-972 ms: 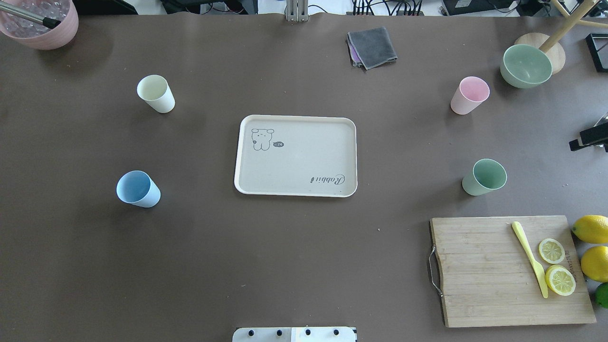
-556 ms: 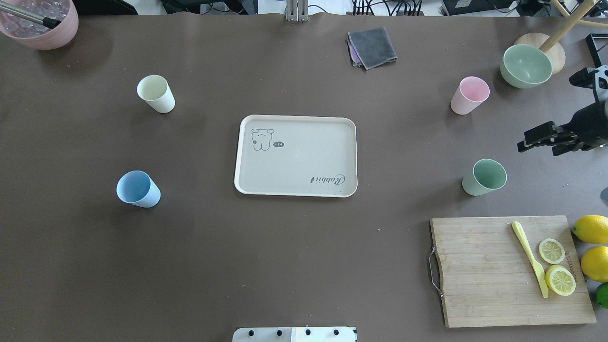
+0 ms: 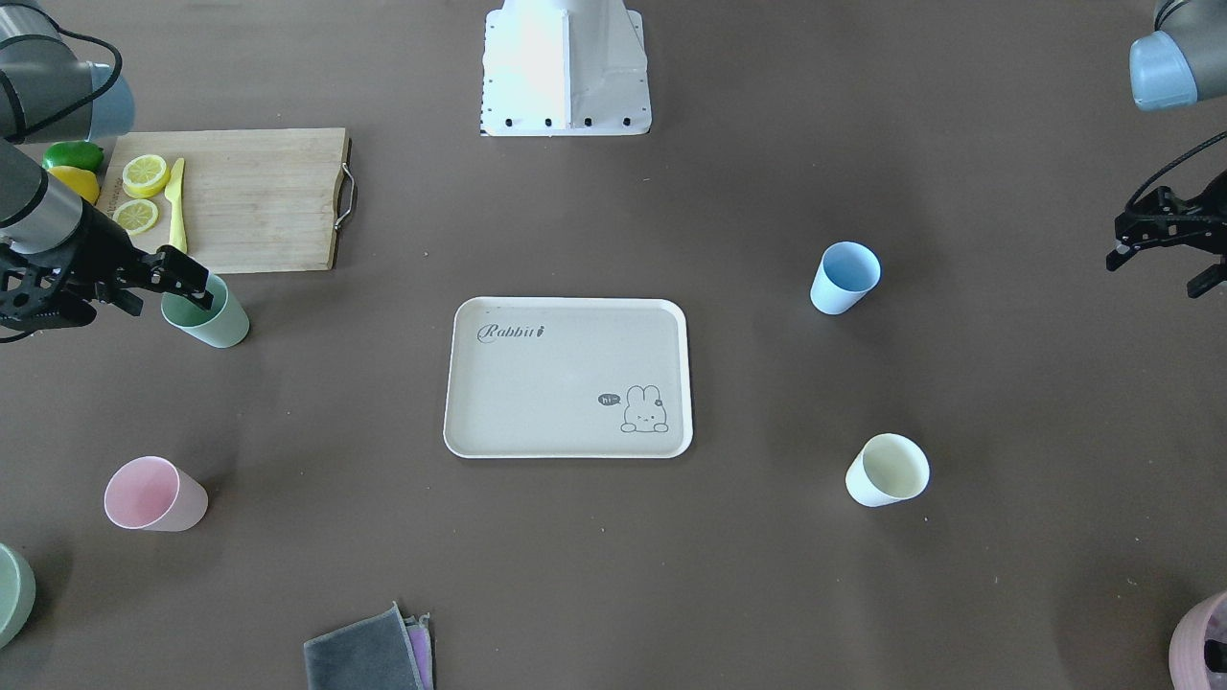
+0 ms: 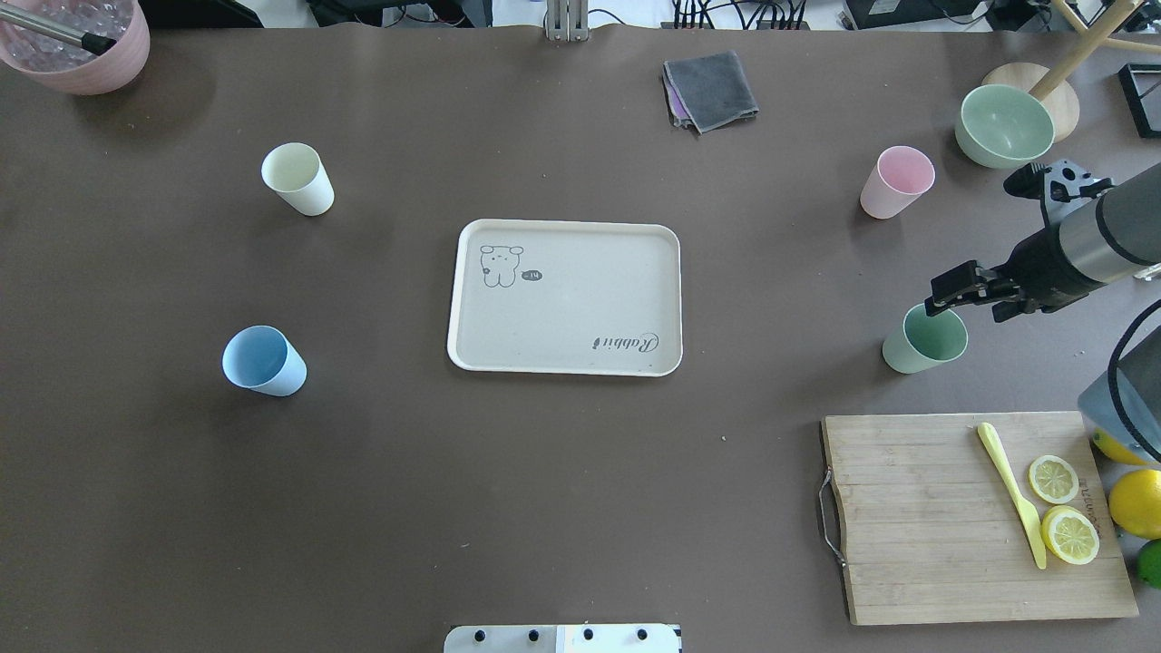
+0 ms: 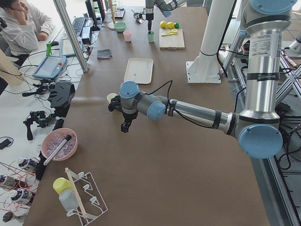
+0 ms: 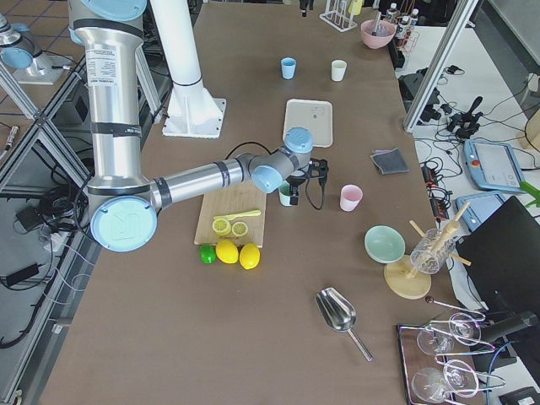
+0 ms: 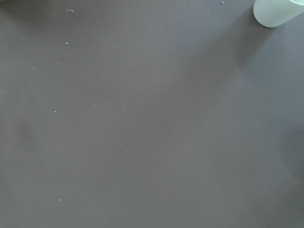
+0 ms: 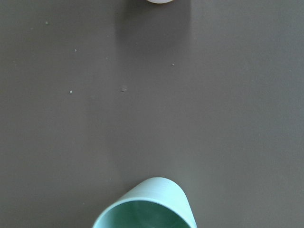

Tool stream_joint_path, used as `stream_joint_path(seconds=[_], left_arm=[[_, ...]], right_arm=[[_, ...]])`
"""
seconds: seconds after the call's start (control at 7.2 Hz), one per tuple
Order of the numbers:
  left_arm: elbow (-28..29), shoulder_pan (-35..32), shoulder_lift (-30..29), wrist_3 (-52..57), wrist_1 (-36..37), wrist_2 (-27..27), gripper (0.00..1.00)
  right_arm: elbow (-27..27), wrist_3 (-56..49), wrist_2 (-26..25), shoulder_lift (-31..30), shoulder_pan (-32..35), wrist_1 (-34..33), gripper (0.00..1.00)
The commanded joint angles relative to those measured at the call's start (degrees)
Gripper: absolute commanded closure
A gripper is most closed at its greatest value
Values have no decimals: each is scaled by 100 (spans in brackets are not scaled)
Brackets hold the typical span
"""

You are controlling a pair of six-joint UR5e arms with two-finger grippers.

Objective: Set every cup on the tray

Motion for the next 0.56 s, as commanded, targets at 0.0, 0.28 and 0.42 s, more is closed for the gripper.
stream_joint_path(seconds=[0.0,0.28,0.42], left_arm=[[43,5,-1,-94,-2,-2,2],[25,5,8,-120,-11,7,2],[-10,14,-53,-398,-11,-2,2]], right_arm=[[-140,-9,11,4,-65,-5,44],[-316,-1,196,109,-92,-40,100],[-291,8,205,109,-92,-40,100]])
